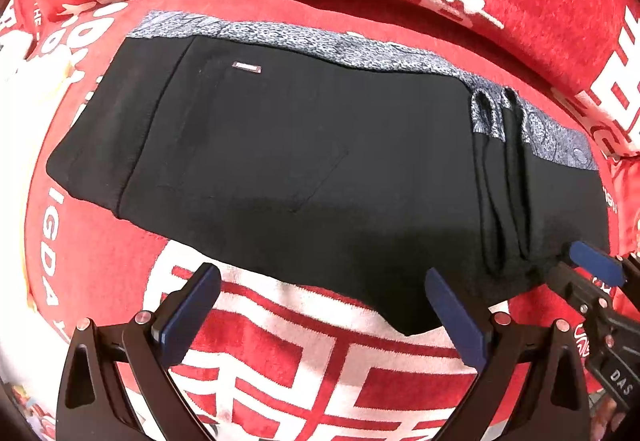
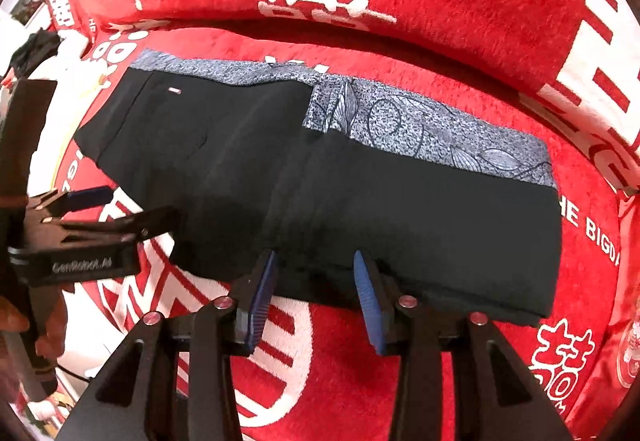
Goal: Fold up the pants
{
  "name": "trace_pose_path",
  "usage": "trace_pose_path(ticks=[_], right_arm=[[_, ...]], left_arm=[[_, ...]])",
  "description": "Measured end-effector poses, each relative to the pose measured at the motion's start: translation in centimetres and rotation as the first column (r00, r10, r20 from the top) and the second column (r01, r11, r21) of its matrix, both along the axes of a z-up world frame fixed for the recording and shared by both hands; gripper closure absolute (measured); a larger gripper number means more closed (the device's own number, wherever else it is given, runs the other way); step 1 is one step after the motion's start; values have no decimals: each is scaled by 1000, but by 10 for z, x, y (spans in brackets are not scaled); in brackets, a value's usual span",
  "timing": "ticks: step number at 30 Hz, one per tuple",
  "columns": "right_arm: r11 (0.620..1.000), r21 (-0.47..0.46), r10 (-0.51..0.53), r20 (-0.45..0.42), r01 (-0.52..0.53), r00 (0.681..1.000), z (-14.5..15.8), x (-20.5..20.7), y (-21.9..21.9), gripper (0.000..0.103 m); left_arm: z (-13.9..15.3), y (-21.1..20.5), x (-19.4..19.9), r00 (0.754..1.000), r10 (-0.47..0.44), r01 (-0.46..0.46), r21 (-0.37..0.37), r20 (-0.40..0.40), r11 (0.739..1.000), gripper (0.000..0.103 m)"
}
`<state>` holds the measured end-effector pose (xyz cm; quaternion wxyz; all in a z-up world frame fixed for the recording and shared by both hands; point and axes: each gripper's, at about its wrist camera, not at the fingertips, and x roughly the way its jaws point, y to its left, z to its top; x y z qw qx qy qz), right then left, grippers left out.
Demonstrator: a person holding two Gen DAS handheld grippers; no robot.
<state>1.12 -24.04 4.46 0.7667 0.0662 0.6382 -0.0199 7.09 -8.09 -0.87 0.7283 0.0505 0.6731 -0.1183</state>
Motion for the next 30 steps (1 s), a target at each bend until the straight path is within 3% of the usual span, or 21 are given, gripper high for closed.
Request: trace_pose_path(ticks=[10,15,24,30], right_arm=[[996,56,69,-29,-67,997,-7,17,36,58],[987,128,99,-41,-93,994,-11,23,51,58],[979,204,23,-146,7,989,-44,28,50,58],[980,197,8,-144,21,990,-49,26,51,55]], left_arm=[[5,30,13,998,64,-63,-35,11,997,0],[6,46,18,996,91,-91,-48,11,995,0],[13,65,26,992,126,-125,-71,8,990,0],[15,91,31,986,164,-162,-166,-2,973,0]])
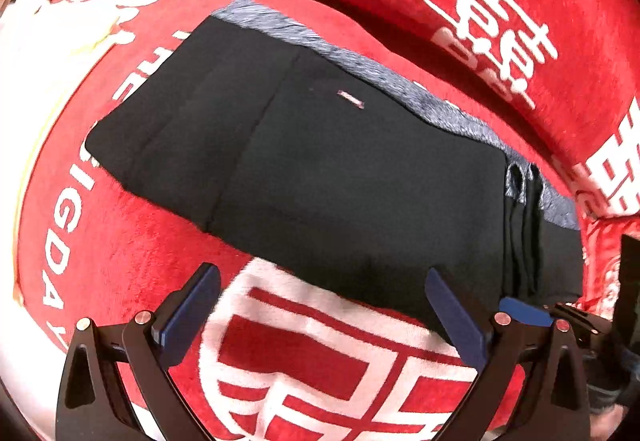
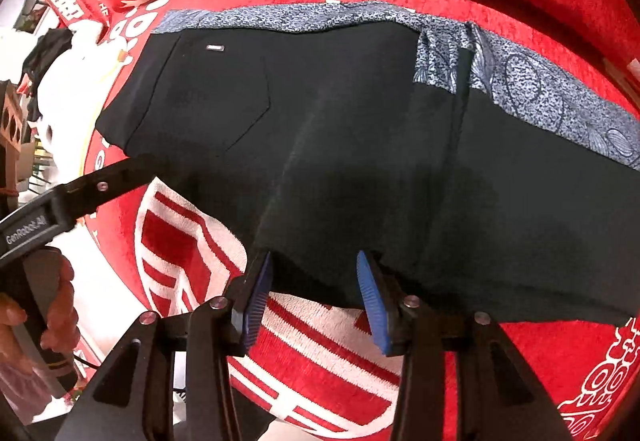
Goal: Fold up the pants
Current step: 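Grasp the trousers' folded end with the left gripper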
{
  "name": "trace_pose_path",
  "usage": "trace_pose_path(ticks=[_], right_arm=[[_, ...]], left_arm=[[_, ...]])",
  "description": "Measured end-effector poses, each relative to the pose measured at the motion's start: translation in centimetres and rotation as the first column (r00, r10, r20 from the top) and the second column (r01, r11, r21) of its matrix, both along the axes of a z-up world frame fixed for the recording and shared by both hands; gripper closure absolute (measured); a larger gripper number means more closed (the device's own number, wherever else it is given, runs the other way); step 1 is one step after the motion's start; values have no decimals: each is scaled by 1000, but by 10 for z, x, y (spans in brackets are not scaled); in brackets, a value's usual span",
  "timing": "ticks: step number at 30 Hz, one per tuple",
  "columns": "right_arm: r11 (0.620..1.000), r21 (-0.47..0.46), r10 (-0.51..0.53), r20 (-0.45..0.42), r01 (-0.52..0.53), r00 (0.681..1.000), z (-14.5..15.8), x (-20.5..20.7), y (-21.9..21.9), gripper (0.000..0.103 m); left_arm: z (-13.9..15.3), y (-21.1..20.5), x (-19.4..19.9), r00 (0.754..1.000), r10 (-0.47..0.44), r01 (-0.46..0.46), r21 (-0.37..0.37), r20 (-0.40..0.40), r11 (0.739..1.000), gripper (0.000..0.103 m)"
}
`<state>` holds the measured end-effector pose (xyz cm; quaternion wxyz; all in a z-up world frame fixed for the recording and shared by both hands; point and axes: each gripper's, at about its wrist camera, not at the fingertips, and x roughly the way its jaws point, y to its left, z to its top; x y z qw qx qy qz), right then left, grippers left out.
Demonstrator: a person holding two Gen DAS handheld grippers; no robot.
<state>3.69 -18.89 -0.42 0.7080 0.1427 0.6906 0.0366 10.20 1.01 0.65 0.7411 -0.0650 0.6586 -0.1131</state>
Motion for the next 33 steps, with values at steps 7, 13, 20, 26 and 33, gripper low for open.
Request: trace_pose_path(ticks=[7,13,20,26,33], right_arm=[[1000,-5,2,5,-2,1000,-1,0,2,54],[1000,-15,16,2,-16,1000,-3,1,4,52],[1000,-21,20,2,-20,1000,-4,1,6,52],[999,-27,27,4,-27,1000,-4,1,7,51],[999,-32,26,11,-25,1000,-5,-1,8,50]], left_arm=[[1,56,10,991,128,-123,-136,28,983,0],[-21,90,27,966,257,-253,-311,-28,916,0],[-39,99,33,955,294,-284,-419,-42,862,0],[-42,103,41,943,331,-307,-482,-37,821,0],[-32,87,52,933,358,-330,-472,-33,817,0]])
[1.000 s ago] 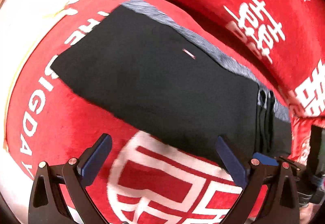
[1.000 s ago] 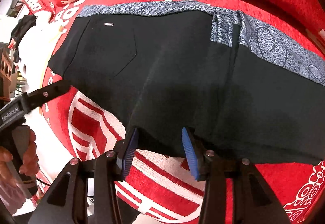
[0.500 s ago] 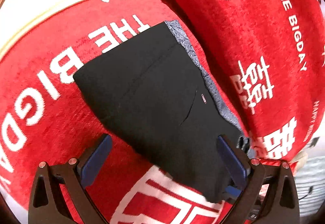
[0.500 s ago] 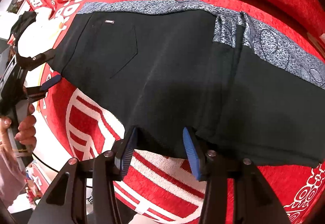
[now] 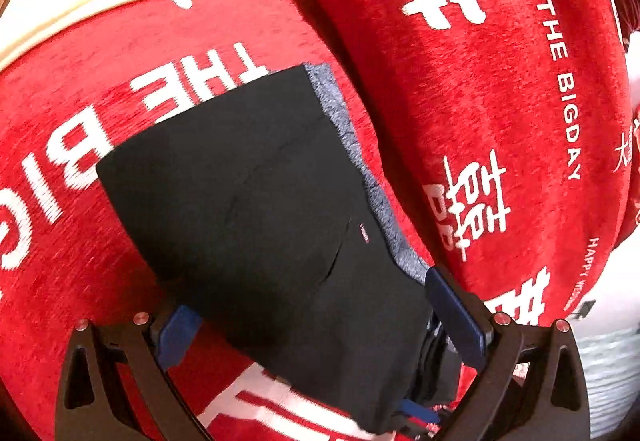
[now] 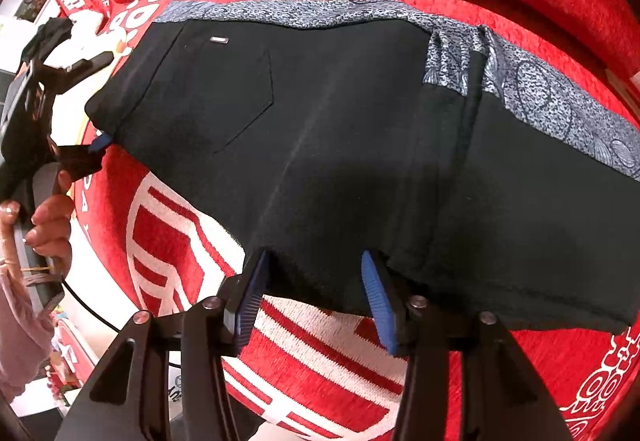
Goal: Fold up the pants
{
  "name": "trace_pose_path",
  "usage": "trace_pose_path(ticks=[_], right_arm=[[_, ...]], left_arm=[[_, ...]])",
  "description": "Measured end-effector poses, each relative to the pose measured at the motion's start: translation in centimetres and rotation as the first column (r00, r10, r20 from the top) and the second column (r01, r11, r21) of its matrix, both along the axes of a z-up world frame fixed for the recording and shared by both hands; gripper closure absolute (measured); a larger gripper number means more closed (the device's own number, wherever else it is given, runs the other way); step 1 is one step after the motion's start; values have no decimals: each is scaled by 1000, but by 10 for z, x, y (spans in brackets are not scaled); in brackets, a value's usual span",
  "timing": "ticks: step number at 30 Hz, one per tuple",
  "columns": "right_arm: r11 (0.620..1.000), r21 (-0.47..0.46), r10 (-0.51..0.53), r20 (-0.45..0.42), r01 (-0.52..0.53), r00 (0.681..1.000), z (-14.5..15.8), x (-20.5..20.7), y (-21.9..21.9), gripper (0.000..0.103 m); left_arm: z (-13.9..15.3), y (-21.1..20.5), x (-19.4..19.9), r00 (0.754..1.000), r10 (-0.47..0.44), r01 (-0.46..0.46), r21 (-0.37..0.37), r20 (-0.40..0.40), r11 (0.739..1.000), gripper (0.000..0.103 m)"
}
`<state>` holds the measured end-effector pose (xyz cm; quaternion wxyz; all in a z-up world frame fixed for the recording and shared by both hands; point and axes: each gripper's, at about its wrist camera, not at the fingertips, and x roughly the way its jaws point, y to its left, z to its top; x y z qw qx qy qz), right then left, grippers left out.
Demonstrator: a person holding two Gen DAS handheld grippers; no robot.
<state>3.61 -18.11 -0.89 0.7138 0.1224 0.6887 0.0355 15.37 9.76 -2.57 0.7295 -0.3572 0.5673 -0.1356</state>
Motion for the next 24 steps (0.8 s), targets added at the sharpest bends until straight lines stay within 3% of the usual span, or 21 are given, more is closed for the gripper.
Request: trace_pose_path(ticks=[4,7,9,12,14,15,18,20,23,24], right_arm=[[1000,-4,-2,-3,2,1000,0,1,1,50],[1000,-1,-9,-14,9,1000,3,3,0,50],[1000,8,-10,-19,11,1000,8,6,-1,50],[999,31,-14,4,14,1000,23,13,-1,50],[999,50,-22,19,21,1000,34,21,-1,50],[997,68,-33,24,31,999,40,27,-2,50],[989,134,-68,17,65,998,52,54,-5,42],[982,176,-73,10,70,997,59,76,-4,31],[973,229,-32,13,28,999,71,126,11,24],[970,245,-8,4,7,1000,74,145,20,23]], left_arm=[[-3,-8,7,999,15,-12,95,-32,995,3],[3,-12,7,999,10,-2,202,-36,979,30],[5,-15,8,999,-25,35,292,-38,956,60],[9,-21,8,996,-85,85,357,-16,930,65],[17,-34,6,987,-159,131,446,25,885,66],[22,-43,3,977,-208,156,504,50,849,66],[36,-79,-13,918,-377,201,678,121,707,67],[41,-96,-23,879,-456,211,744,139,634,67],[42,-114,-31,831,-540,226,804,136,550,67],[43,-115,-32,825,-549,226,812,135,538,67]])
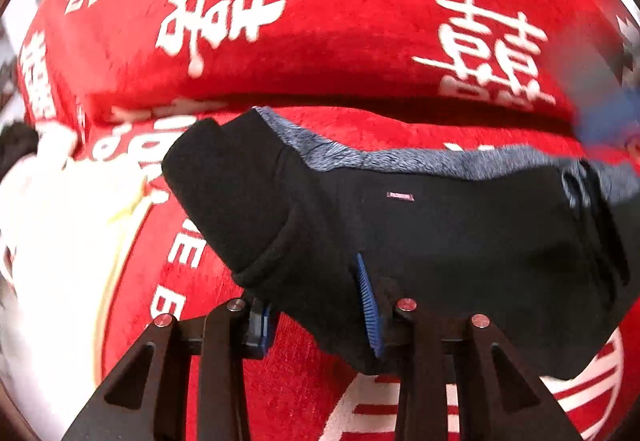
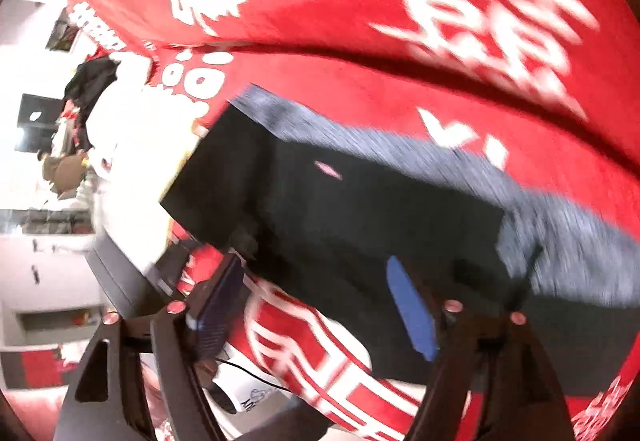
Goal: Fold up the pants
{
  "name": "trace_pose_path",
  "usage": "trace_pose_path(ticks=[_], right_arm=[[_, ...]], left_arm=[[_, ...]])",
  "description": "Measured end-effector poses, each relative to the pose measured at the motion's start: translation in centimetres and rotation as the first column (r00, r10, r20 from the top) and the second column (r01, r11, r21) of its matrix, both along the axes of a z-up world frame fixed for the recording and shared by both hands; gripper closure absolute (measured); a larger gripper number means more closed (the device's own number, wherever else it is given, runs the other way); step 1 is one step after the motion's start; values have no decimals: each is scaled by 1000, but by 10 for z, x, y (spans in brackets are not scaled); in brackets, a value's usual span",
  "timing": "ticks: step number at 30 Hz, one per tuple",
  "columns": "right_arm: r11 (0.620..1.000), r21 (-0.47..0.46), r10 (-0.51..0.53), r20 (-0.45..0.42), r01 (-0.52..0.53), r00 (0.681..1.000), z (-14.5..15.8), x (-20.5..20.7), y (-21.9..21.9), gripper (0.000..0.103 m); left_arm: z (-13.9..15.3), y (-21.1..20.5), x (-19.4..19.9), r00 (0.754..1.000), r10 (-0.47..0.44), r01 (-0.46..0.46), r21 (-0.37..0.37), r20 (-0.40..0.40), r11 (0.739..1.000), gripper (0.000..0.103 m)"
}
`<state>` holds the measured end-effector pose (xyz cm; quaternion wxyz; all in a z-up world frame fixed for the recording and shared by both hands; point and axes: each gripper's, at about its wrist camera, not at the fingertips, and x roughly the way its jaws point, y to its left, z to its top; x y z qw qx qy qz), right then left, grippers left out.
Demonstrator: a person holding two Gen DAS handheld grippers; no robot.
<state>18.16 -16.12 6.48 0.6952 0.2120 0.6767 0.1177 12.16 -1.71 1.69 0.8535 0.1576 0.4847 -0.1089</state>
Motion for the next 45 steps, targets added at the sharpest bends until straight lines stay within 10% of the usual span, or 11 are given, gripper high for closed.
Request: trace_pose_path(ticks=[5,16,18,20,32,45], right_arm=[[990,87,120,-85,-112,989,-6,70,60,22],[900,-35,403,-316,-435,859,-77,116,170,22],[901,-33,400,-326,-433,857,-84,108,166,65],[920,-13,370,-306,-392,877,-81,102,154,84],[968,226,110,28,-113,994,11,23,28,85],[923,309,-284,143,229,948,72,-130,-188,84]], left_arm=[[-1,-7,1,1000,-21,21,33,13,999,67],[-1,-7,-4,999,-14,12,52,33,999,67],[0,-7,-4,1000,-15,14,47,23,999,66],[2,-6,-5,1000,-8,8,25,13,1000,67],[84,-59,-23,995,-88,92,-106,44,990,66],[100,-238,-109,909,-415,418,-89,51,904,66]])
